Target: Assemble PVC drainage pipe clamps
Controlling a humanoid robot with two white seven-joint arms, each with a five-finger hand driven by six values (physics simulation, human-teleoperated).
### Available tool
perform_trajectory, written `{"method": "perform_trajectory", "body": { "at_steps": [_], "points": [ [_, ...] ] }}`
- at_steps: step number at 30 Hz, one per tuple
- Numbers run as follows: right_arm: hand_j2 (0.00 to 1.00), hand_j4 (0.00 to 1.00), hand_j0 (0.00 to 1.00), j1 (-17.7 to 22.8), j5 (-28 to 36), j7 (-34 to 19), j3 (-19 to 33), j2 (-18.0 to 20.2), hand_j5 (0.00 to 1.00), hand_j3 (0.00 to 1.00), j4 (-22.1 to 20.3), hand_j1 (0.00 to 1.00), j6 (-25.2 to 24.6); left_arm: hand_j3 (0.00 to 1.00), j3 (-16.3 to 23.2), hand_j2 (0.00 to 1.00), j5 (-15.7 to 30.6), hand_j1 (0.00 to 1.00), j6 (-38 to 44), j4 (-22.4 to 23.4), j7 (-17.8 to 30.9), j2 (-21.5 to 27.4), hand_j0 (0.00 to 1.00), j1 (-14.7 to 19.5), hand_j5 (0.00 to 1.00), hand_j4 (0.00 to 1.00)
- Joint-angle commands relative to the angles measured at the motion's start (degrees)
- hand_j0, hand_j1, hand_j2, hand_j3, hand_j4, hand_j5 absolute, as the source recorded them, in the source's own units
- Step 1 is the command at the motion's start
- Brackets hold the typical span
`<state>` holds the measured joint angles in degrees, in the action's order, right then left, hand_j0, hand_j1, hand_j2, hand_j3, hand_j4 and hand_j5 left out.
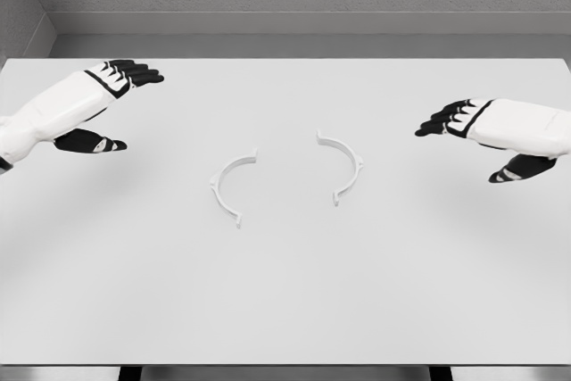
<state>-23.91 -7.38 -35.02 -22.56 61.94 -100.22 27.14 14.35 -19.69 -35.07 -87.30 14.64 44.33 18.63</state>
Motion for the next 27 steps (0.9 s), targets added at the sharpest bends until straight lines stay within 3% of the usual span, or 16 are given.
{"method": "perform_trajectory", "body": {
  "at_steps": [1, 4, 8, 10, 21, 24, 27],
  "points": [
    [1.00, 1.00, 1.00, 0.00, 0.26, 0.02, -0.12, -0.32, 1.00, 1.00, 0.46, 1.00, -0.16, 1.00, -0.03, 1.00, 0.35, 1.00, 0.07, 0.37, 0.13, -0.03, 1.00, 0.00, 1.00, 1.00],
    [1.00, 1.00, 1.00, 0.00, 0.26, 0.02, -0.03, -0.41, 1.00, 1.00, 0.55, 1.00, -0.07, 1.00, 0.41, 1.00, 0.00, 1.00, 0.07, 0.46, 0.21, -0.21, 1.00, -0.35, 1.00, 1.00],
    [1.00, 1.00, 1.00, 0.26, 0.09, 0.02, -0.03, 1.08, 1.00, 1.00, 0.55, 1.00, 0.02, 1.00, 0.41, 1.00, -8.26, 1.00, 0.07, 1.42, 2.68, -4.77, 1.00, -0.44, 1.00, 1.00],
    [1.00, 1.00, 1.00, 1.14, -0.09, 0.02, 0.14, 3.19, 1.00, 1.00, 0.38, 1.00, -0.07, 1.00, 0.15, 1.00, -13.09, 1.00, 0.07, 4.68, 2.68, -8.29, 1.00, -0.26, 1.00, 1.00],
    [1.00, 1.00, 1.00, 5.62, 0.09, 0.02, 0.59, 7.06, 1.00, 1.00, 0.55, 1.00, -0.16, 1.00, 4.37, 1.00, -13.27, 1.00, 0.07, 3.80, 2.68, -13.65, 1.00, -0.44, 1.00, 1.00],
    [1.00, 1.00, 1.00, 5.10, 0.09, 0.02, 0.85, 5.74, 1.00, 1.00, 0.55, 1.00, -2.88, 1.00, 5.77, 1.00, -13.09, 1.00, 0.07, 1.87, 2.68, -13.65, 1.00, -1.41, 1.00, 1.00],
    [1.00, 1.00, 1.00, 4.83, -0.09, 0.02, 0.76, 1.79, 1.00, 1.00, 2.22, 1.00, -4.38, 1.00, 6.13, 1.00, -13.18, 1.00, 0.07, 1.60, 2.68, -13.57, 1.00, -1.67, 1.00, 1.00]
  ]
}}
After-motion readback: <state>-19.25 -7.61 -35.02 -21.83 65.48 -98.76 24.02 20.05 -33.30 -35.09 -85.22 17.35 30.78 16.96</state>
